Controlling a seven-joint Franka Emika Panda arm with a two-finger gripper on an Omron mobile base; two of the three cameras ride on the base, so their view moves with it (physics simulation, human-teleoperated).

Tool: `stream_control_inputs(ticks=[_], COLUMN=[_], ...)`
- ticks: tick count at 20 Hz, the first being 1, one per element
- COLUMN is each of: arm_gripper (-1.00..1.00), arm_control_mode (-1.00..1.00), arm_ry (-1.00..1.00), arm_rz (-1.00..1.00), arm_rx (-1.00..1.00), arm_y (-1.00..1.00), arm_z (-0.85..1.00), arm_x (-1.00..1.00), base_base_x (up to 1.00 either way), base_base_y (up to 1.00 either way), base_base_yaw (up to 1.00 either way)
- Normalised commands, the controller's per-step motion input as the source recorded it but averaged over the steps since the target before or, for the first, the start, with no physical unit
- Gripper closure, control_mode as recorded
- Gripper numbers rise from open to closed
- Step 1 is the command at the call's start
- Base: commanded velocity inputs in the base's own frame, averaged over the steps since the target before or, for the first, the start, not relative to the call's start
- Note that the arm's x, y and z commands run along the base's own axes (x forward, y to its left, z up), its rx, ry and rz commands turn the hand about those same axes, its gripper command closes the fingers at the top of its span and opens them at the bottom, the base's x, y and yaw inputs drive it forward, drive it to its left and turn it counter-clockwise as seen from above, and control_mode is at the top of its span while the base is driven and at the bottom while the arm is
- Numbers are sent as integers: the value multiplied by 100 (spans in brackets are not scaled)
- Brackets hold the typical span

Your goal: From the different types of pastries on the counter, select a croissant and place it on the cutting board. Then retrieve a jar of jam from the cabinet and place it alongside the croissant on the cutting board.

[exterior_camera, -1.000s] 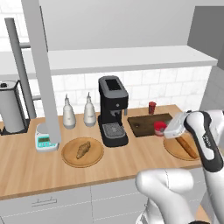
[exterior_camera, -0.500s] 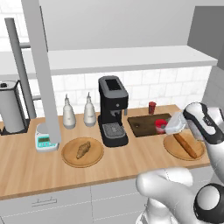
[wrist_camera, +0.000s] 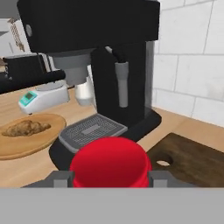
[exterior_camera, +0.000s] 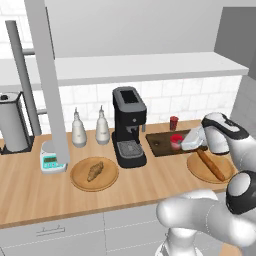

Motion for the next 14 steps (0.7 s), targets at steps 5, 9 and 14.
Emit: stream_control_inputs(ticks=[5, 9, 14], arm_gripper=[100, 100, 100], arm_control_mode=[-100, -100, -100], arm_ry=[0, 0, 0], arm_rz=[0, 0, 0], arm_rx=[0, 0, 0], arm_y=[3, 0, 0], arm_z=[-8, -14, -50], arm_x=[51, 79, 58], base_base_x=[0, 0, 0], base_base_y=[0, 0, 0], base_base_yaw=[0, 0, 0])
